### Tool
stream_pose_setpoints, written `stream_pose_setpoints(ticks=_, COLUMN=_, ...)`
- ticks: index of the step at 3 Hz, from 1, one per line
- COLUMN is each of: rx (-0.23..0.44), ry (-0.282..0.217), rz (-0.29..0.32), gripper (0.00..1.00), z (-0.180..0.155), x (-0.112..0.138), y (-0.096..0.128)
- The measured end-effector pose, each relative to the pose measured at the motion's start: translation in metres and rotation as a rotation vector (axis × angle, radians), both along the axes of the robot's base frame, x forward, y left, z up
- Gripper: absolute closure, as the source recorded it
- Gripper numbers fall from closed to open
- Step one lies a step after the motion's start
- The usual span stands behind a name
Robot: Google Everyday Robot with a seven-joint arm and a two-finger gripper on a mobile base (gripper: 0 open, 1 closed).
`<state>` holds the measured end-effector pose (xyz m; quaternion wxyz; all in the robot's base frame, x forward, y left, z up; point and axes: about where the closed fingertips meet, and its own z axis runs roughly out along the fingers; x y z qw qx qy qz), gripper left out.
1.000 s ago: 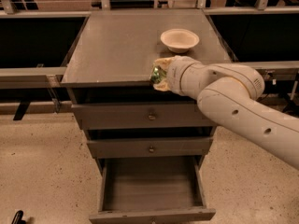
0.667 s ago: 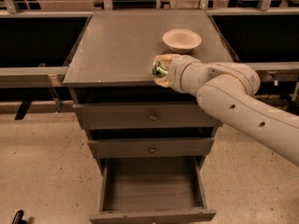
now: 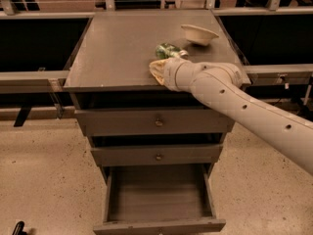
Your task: Pick green can from bottom drawer and place on counter
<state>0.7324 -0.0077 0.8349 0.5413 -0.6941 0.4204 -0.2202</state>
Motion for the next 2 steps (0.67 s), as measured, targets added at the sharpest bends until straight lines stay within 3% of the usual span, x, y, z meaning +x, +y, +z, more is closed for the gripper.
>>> stream_pose_setpoints(ticks=1, rx=-0.002, ry=0.005, rz=-0.001, gripper=1.00, z=0.010, x=0.007, y=-0.005)
stream_pose_setpoints(ticks=2, rx=0.032, ry=0.033, rz=0.039, gripper=0.88, z=0.026, x=0.023, y=-0.004)
